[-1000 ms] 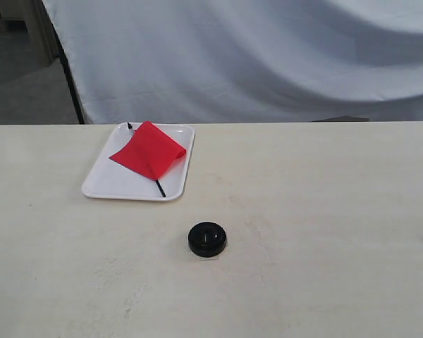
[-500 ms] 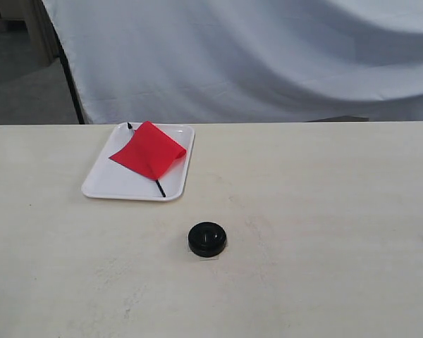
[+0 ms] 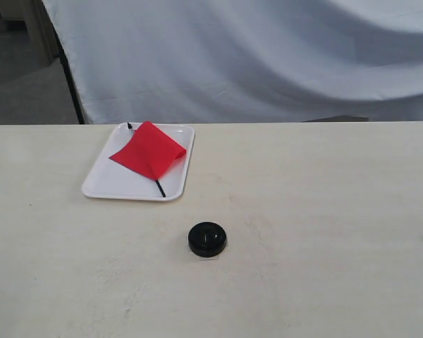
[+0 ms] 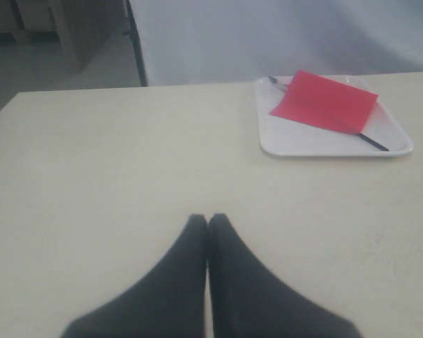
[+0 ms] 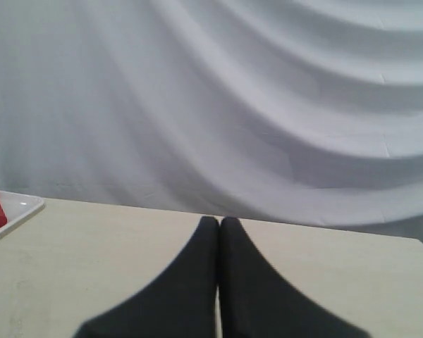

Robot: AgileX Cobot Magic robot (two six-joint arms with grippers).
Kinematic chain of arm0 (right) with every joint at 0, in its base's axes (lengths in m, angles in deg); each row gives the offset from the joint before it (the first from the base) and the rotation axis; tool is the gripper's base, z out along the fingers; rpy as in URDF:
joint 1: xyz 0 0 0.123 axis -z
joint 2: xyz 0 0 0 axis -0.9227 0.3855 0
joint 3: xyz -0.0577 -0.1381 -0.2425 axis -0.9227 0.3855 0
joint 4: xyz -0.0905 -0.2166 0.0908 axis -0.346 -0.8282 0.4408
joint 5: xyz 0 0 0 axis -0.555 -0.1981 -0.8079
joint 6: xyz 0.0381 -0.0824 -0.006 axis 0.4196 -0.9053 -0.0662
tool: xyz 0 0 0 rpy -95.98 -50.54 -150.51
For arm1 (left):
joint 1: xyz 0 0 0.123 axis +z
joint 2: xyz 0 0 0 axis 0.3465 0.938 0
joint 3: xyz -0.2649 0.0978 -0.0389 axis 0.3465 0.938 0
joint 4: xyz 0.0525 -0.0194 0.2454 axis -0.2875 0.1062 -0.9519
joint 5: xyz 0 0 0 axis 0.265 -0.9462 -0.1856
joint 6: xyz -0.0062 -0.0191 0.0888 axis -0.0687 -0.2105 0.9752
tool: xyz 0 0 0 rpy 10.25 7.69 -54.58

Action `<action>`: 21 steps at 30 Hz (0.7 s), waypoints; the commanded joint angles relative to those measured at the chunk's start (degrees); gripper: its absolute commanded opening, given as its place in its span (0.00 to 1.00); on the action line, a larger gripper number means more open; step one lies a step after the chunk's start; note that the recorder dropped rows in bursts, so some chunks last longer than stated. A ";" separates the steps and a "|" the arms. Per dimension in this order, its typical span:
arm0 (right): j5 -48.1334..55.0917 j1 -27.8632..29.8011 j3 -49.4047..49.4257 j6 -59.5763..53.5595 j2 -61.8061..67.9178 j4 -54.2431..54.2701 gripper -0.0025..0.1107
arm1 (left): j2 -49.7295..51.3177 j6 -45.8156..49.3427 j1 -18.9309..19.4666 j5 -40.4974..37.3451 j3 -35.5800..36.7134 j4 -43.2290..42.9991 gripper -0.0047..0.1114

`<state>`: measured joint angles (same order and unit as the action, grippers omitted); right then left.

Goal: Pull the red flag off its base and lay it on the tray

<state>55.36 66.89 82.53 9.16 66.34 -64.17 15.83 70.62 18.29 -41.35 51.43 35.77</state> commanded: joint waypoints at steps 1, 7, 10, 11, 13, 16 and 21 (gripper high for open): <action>1.63 0.17 0.22 -0.04 -0.24 -0.48 0.02 | -0.19 -0.36 0.12 0.26 0.09 -0.15 0.04; 8.30 0.17 0.22 -0.04 -0.24 -0.48 0.02 | -0.19 -0.36 0.12 0.26 0.09 -0.15 0.04; 9.42 0.17 0.22 -0.04 -0.24 -0.48 0.02 | -0.19 -0.36 0.12 0.26 0.09 -0.15 0.04; 9.69 0.17 0.22 -0.04 -0.24 -0.48 0.02 | -0.19 -0.36 0.12 0.26 0.09 -0.15 0.04; 10.11 0.17 0.22 -0.04 -0.24 -0.48 0.02 | -0.19 -0.36 0.12 0.26 0.09 -0.15 0.04; 10.51 0.17 0.22 0.46 -0.24 -0.35 0.02 | -0.19 -0.36 0.12 0.26 0.09 -0.15 0.04; 10.51 0.17 0.22 3.24 -0.24 0.00 0.02 | -0.19 -0.36 0.12 0.26 0.09 -0.15 0.04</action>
<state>65.67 66.89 82.53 11.36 66.34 -64.17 15.83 70.62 18.29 -41.35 51.43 35.77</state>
